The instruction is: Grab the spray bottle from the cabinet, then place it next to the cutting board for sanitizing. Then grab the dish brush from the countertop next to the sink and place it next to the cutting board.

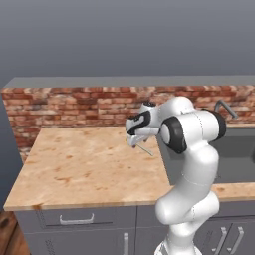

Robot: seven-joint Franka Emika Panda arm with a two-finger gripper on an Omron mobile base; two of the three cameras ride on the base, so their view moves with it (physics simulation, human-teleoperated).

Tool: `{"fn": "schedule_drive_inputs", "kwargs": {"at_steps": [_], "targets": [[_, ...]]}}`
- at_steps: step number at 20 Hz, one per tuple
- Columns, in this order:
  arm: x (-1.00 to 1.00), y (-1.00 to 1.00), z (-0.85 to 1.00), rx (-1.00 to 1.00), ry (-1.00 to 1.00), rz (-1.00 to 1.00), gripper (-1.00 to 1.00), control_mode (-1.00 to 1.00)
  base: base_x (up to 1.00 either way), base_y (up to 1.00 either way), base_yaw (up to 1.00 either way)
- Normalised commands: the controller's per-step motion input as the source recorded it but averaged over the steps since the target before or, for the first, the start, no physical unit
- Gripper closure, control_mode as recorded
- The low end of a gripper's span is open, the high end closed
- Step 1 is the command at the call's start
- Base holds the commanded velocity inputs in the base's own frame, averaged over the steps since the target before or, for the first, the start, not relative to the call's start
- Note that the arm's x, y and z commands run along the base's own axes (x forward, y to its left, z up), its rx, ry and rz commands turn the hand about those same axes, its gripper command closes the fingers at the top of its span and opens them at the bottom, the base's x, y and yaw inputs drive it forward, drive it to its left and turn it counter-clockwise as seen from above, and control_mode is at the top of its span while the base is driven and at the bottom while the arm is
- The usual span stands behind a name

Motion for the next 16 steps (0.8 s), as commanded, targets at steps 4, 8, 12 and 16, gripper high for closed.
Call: {"fn": "schedule_drive_inputs", "kwargs": {"at_steps": [4, 8, 12, 16], "targets": [[0.15, 0.0, -0.35, 0.0, 0.0, 0.08, -1.0, -1.0, 0.0, 0.0, 0.0], [0.11, 0.0, -0.28, 0.0, 0.0, 0.07, -1.0, -1.0, 0.0, 0.0, 0.0], [0.1, 0.0, -0.31, 0.0, 0.0, 0.05, 1.0, -1.0, 0.0, 0.0, 0.0], [0.07, 0.0, -0.31, 0.0, 0.0, 0.05, 1.0, -1.0, 0.0, 0.0, 0.0]]}}
